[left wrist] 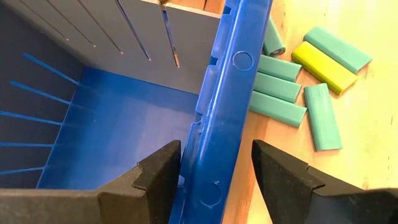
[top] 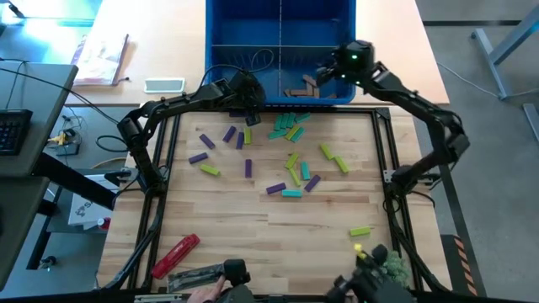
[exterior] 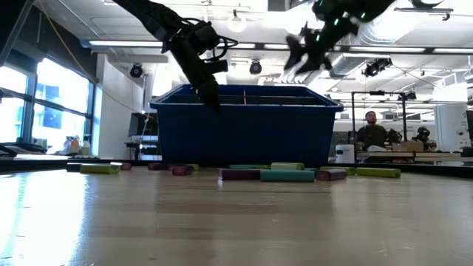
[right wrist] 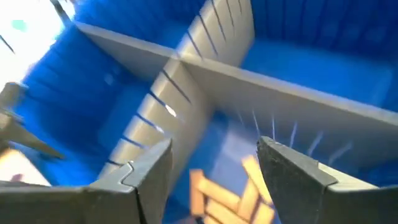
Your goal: Sort blocks
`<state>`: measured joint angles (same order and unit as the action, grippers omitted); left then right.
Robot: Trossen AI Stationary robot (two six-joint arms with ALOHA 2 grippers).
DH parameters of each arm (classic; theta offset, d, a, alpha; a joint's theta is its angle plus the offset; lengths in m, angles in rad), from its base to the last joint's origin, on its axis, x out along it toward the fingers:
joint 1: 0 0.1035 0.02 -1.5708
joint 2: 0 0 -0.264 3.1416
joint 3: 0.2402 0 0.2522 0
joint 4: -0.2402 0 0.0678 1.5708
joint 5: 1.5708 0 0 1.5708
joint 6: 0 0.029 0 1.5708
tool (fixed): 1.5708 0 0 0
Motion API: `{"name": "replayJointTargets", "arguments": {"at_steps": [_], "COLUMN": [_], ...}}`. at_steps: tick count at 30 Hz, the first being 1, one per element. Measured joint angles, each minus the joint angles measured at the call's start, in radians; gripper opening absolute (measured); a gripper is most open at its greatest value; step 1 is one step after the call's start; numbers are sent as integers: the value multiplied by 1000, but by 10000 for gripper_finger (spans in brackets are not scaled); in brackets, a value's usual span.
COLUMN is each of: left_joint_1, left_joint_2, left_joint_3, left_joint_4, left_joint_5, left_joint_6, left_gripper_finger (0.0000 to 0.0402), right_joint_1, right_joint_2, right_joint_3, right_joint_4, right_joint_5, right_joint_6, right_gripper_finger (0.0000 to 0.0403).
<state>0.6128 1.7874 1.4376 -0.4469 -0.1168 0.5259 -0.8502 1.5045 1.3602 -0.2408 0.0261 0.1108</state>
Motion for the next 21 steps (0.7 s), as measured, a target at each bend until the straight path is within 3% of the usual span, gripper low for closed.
{"name": "replayJointTargets", "arguments": {"at_steps": [7, 13, 17, 21], "left_joint_1": [0, 0, -1, -2], "left_joint_2": [0, 0, 0, 0], "left_joint_3": [0, 0, 0, 0], "left_joint_4": [0, 6, 6, -7], "left_joint_5": [1, 2, -22, -118], "left_joint_6": [-4, -97, -97, -126], "left_gripper_finger": [180, 180, 180, 180], "right_joint_1": [41, 90, 168, 297], "right_joint_2": [-122, -130, -119, -118], "right_joint_3": [2, 1, 1, 0], "right_joint_4": [38, 37, 38, 14], "right_joint_5": [23, 53, 47, 17], "right_joint_6": [-209, -368, -443, -508], "right_gripper_finger": [219, 219, 220, 220]}}
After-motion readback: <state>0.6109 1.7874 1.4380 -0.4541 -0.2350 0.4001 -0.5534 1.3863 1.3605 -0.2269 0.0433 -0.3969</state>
